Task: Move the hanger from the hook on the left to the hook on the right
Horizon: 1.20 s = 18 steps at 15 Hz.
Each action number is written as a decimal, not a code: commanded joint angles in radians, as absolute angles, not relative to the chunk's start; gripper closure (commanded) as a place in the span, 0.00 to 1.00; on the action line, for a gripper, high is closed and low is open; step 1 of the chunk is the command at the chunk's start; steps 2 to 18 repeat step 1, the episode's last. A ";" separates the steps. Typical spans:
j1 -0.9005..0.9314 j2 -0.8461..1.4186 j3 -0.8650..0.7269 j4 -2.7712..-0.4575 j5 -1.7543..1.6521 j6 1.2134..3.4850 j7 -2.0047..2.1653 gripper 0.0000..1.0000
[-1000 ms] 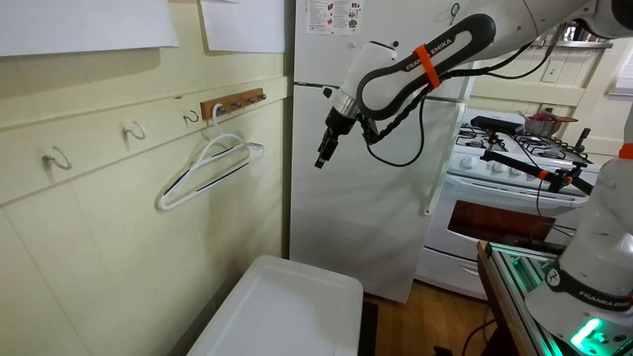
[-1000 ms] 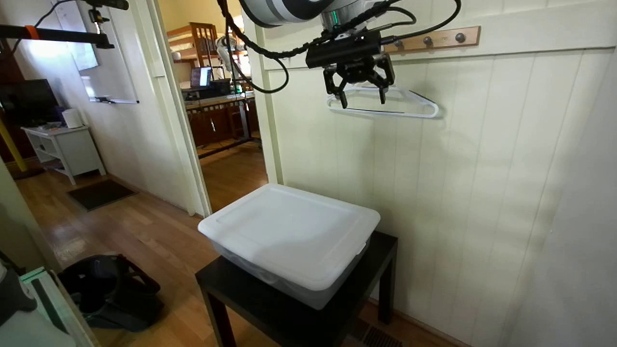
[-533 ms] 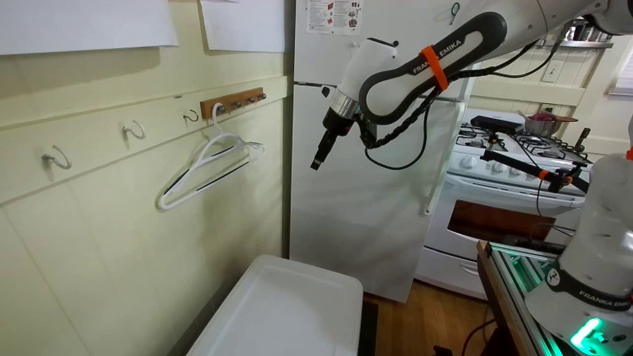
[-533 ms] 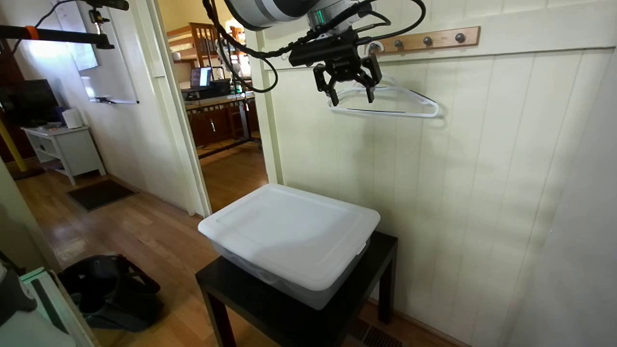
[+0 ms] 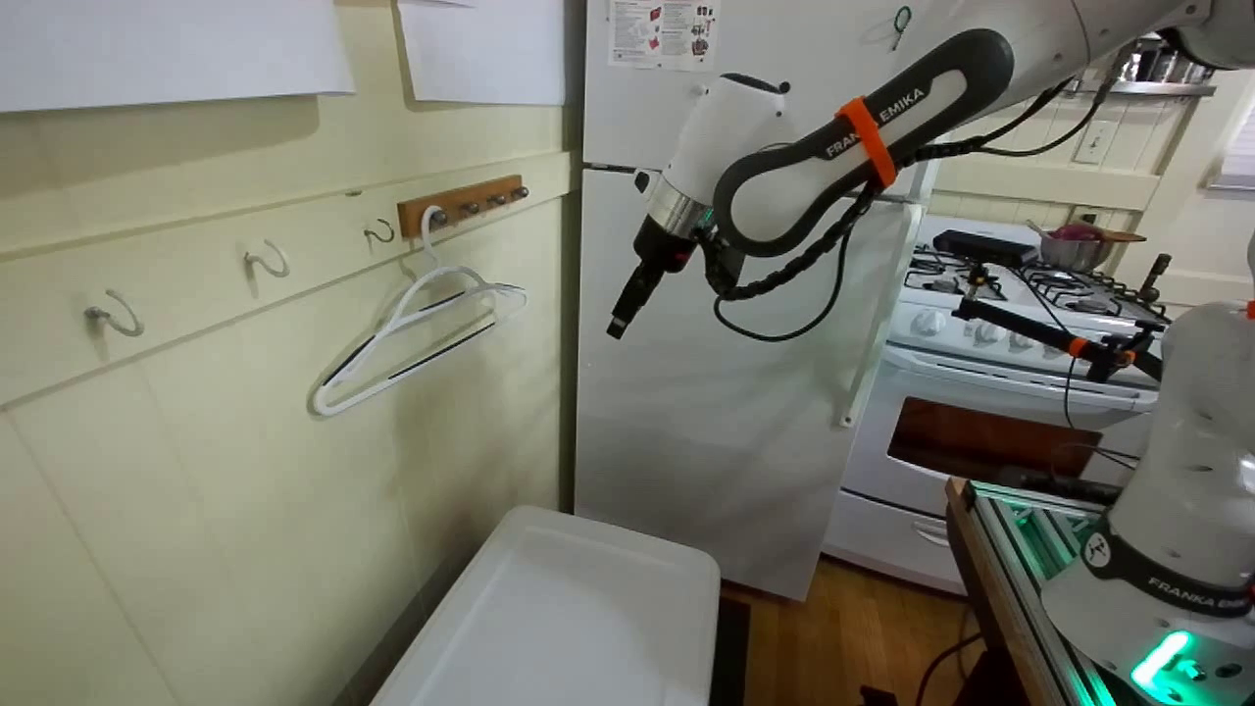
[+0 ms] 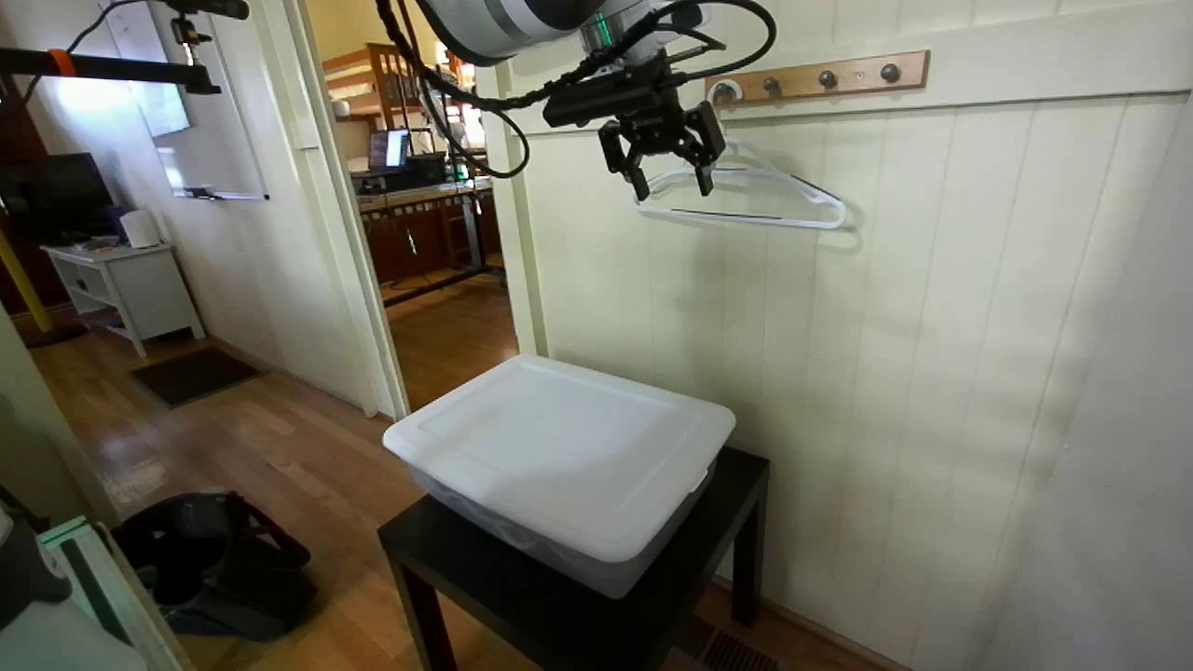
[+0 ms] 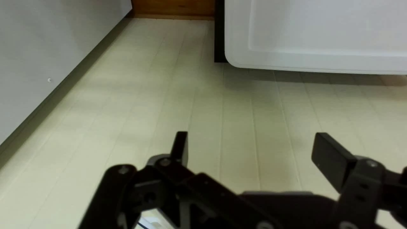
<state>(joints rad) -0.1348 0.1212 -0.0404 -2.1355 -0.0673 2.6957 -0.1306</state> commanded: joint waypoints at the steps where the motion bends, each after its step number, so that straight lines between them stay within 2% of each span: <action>1: -0.120 0.121 -0.056 -2.134 -0.065 2.694 -0.132 0.00; 18: -0.120 0.121 -0.056 -2.134 -0.065 2.694 -0.132 0.00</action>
